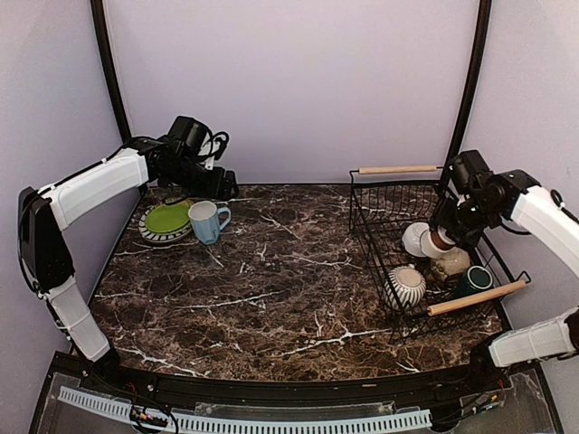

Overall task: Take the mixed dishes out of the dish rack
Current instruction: Grab the cup from the dish rack, then pass from the right arm to the left

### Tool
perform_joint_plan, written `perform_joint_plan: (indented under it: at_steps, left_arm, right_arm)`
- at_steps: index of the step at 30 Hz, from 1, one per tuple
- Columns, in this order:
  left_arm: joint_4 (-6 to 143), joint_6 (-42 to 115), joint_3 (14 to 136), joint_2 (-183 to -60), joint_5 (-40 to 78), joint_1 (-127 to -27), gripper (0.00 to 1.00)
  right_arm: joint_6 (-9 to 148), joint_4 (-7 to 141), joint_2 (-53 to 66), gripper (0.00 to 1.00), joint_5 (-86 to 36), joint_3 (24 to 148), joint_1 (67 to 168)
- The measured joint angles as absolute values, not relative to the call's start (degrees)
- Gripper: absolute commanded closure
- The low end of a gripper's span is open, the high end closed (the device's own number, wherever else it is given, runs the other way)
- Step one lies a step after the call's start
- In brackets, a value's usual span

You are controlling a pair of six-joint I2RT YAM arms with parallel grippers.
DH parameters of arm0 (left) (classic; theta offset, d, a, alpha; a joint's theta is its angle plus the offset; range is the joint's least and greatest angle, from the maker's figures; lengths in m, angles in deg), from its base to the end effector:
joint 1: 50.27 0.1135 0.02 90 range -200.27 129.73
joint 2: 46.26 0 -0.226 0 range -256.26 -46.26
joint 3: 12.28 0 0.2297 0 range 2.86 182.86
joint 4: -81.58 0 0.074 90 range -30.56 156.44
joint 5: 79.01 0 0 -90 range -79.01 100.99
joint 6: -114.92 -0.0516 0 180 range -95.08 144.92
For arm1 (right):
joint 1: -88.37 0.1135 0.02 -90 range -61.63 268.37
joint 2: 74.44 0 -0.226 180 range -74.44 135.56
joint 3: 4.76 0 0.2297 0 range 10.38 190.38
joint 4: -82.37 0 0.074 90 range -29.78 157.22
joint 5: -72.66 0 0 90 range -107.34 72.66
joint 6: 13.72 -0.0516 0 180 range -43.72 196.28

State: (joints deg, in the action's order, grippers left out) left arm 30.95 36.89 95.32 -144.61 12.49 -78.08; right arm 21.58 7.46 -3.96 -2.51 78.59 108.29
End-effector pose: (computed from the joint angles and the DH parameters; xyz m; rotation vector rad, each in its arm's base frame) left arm 0.3300 -0.1756 0.2910 0.3338 2.2996 -0.3857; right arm 0.2174 0.0648 0.2683 0.8568 2.4540 0.1231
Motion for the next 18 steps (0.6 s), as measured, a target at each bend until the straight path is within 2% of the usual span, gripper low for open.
perform_joint_plan:
  at_steps: [5,9,14,18]
  left_arm:
    - [32.59,36.85,94.65,-144.61,15.28,-78.21,0.21]
    - [36.2,36.71,91.98,-144.41,21.34,-78.19,0.19]
    - [46.32,39.32,86.06,-142.42,38.26,-78.26,0.13]
    - [60.98,46.03,80.44,-141.38,53.29,-79.0,0.13]
  right_arm:
    - [28.03,24.57,-19.02,0.84,-11.63,65.82,108.05]
    - [30.61,43.96,-25.21,0.87,-25.68,55.44,107.92]
    - [30.58,64.76,-17.34,0.88,-42.51,54.24,108.68]
    - [30.45,76.09,-9.53,0.9,-49.24,55.05,113.73]
